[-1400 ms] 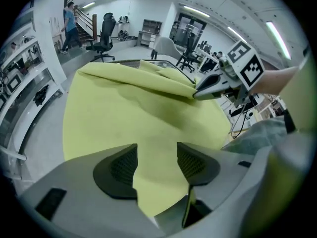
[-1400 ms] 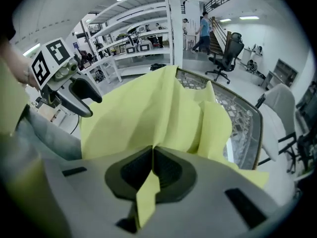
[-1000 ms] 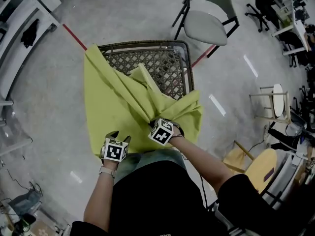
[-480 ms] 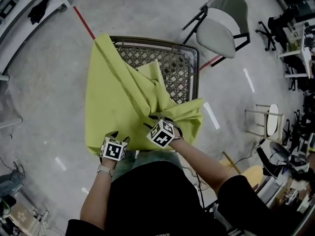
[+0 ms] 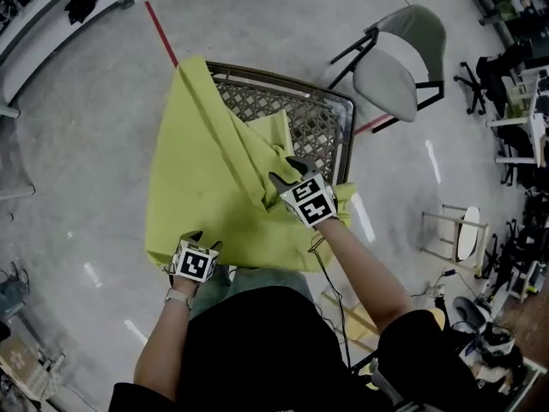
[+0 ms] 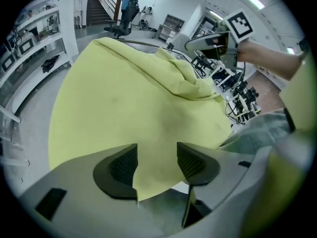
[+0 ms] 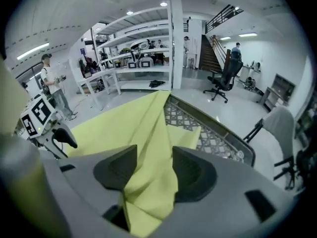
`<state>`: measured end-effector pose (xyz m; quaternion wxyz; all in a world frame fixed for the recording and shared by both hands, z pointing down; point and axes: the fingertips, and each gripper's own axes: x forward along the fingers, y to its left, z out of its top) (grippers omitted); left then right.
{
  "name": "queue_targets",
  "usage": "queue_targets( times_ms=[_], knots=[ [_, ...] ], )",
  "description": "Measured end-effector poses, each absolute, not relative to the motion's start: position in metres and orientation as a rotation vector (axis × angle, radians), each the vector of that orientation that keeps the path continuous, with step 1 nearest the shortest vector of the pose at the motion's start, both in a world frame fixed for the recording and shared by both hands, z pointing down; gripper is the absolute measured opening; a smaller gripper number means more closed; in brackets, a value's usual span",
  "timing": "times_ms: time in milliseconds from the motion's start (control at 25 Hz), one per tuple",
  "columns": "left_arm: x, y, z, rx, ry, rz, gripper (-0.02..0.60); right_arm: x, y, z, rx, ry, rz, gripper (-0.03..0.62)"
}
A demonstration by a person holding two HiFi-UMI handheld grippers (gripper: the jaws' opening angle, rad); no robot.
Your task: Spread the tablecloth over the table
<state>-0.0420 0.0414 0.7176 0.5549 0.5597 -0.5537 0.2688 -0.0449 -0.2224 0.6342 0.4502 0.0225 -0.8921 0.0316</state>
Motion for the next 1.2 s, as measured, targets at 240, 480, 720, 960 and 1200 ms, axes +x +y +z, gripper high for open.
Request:
queue_targets(
  times_ms=[240, 480, 720, 960, 1200],
  knots=[
    [-0.039, 0.051, 0.721, 1.295, -1.312, 0.63, 0.256, -0.04, -0.266, 0.68, 0.103, -2.02, 0.094, 0.224],
    [-0.031, 0.063, 0.724, 1.264, -1.323, 0.61, 0.256, -0.01, -0.259, 0.718, 0.042, -1.817, 0.083, 0.124],
    [-0.032, 0.066, 0.723, 1.265, -1.322, 0.607, 0.256, -0.017, -0.281, 0.68, 0.074, -1.905, -0.042, 0.015],
    [-0.033, 0.065, 0.727, 1.275, -1.314, 0.614, 0.256, -0.023, -0.334, 0.633, 0.224, -2.025, -0.048, 0.014],
    [-0.034, 0.061, 0.729, 1.29, -1.316, 0.624, 0.256, -0.029, -0.408, 0.579, 0.396, -2.115, -0.093, 0.014]
  ],
)
